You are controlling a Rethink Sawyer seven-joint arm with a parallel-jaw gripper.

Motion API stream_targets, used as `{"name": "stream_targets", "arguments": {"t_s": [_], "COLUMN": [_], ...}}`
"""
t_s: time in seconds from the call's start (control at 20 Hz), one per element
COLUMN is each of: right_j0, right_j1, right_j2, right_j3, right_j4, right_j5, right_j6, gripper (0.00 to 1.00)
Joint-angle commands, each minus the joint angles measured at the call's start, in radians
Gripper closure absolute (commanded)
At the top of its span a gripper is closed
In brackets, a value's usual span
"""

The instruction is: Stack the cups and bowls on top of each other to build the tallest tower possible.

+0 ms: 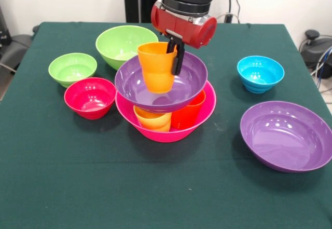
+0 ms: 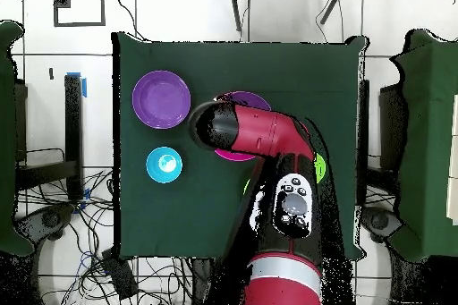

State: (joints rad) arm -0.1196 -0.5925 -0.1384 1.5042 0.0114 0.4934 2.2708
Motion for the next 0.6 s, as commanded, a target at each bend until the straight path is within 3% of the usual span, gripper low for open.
{"name": "stream_targets", "arguments": {"t_s": [0.05,0.6], "right_j0": [-0.016,-0.012], "right_j1": [0.023,0.035], "right_j2": [0.091,0.082], "right_j3": [0.067,0.057], "right_j4": [-0.049,-0.057], "right_j5": [0.005,-0.007], "right_j6": [-0.016,-0.013], "gripper": [1.0,1.0]}}
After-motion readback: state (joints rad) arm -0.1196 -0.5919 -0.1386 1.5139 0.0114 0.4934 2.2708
